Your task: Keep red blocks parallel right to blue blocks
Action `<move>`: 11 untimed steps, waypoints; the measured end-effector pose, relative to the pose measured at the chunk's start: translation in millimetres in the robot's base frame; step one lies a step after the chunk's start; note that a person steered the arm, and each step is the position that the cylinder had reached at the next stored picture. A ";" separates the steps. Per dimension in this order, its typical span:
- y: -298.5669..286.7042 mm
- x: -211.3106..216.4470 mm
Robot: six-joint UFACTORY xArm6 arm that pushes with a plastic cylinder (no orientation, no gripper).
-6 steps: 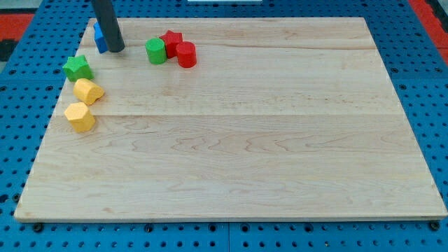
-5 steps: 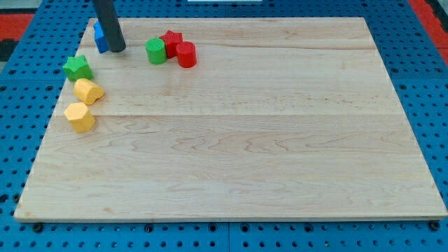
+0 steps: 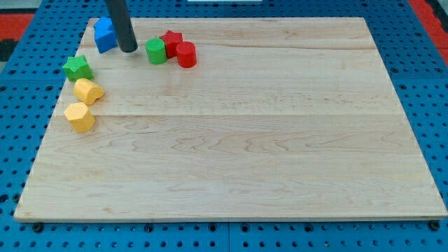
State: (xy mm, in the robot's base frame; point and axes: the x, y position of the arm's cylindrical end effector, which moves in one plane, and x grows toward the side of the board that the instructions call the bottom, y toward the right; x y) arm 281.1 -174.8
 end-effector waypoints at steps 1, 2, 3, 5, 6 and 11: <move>28.6 -55.6; 17.9 -51.3; 17.8 -3.1; 12.8 40.7; 12.8 34.1; 22.3 -25.3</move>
State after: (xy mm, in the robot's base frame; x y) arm 255.8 -152.5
